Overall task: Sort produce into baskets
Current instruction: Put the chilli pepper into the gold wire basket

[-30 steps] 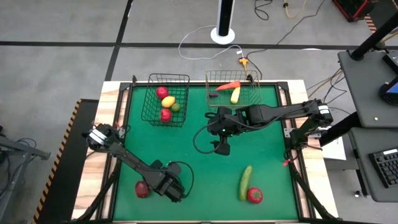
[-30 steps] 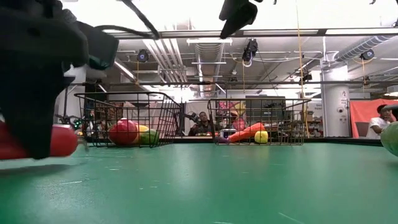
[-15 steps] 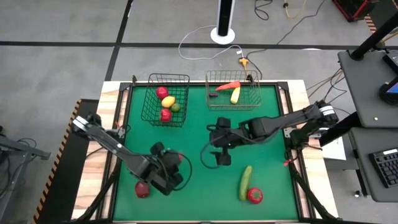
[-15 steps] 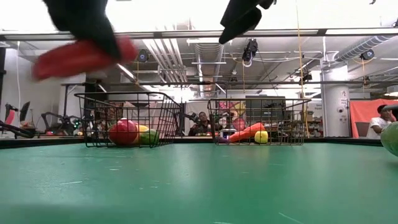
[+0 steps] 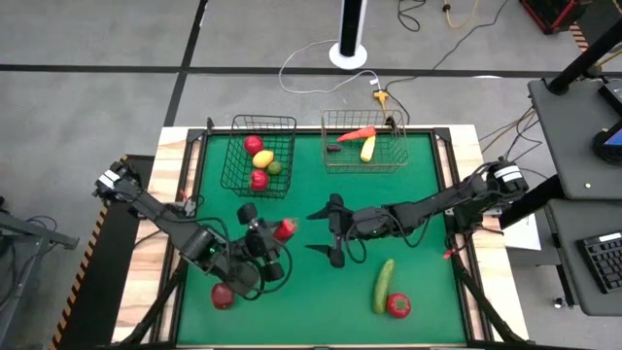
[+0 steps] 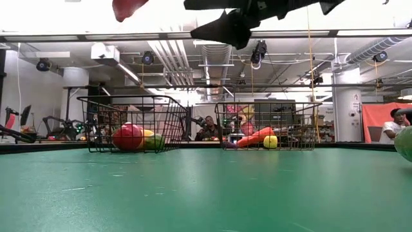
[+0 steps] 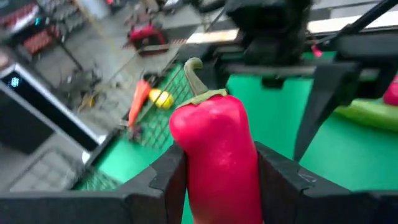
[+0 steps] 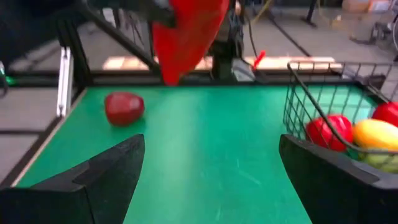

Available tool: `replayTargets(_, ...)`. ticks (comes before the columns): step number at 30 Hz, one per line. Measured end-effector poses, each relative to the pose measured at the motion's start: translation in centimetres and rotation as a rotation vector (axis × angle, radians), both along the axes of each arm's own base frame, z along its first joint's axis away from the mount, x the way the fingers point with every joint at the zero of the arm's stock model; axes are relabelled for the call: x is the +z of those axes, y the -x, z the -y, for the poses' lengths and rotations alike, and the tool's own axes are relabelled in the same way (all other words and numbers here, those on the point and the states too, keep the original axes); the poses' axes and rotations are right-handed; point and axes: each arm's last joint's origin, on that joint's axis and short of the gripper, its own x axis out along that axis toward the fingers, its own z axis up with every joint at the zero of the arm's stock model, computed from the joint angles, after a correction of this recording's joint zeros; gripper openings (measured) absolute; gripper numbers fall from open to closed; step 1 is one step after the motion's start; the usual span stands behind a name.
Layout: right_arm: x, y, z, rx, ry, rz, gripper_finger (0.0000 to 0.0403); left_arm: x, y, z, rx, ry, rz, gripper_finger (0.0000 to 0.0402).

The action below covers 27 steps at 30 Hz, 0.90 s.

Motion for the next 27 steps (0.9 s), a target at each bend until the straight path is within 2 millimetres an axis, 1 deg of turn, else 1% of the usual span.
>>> replayTargets(3,-0.3,-0.1,0.0,0.000,-0.007,0.025,0.0364,-0.1,-0.5,0.3,-0.049,-0.043,0.011,0.0134)
replayTargets(7,-0.7,-0.1,-0.3,-0.002,-0.022,0.011,0.0364,-1.5,-0.8,0.6,-0.114,-0.100,0.027,0.0134)
replayTargets(9,-0.8,0.0,-0.6,0.001,-0.027,0.010,0.0364,-1.9,-0.7,0.5,-0.161,-0.093,0.067,0.0134)
replayTargets(14,-0.7,0.2,-1.4,0.017,-0.028,0.011,0.0364,-3.2,-0.2,-0.2,-0.249,-0.070,0.213,0.0134)
replayTargets(17,-0.6,0.0,-1.9,0.020,-0.047,0.027,0.0364,-3.3,0.3,-0.8,-0.285,-0.038,0.350,0.0135)
replayTargets(20,-0.8,-0.4,-2.3,0.012,-0.032,0.048,0.0364,-3.9,0.7,-1.1,-0.360,-0.018,0.449,0.0135)
replayTargets(22,-1.0,-1.0,-2.5,0.015,-0.030,0.067,0.0364,-4.4,0.8,-1.2,-0.373,-0.026,0.467,0.0135)
replayTargets(27,-1.1,-2.6,-3.0,0.023,-0.003,0.087,0.0364,-5.1,1.0,-1.4,-0.369,-0.031,0.464,0.0136)
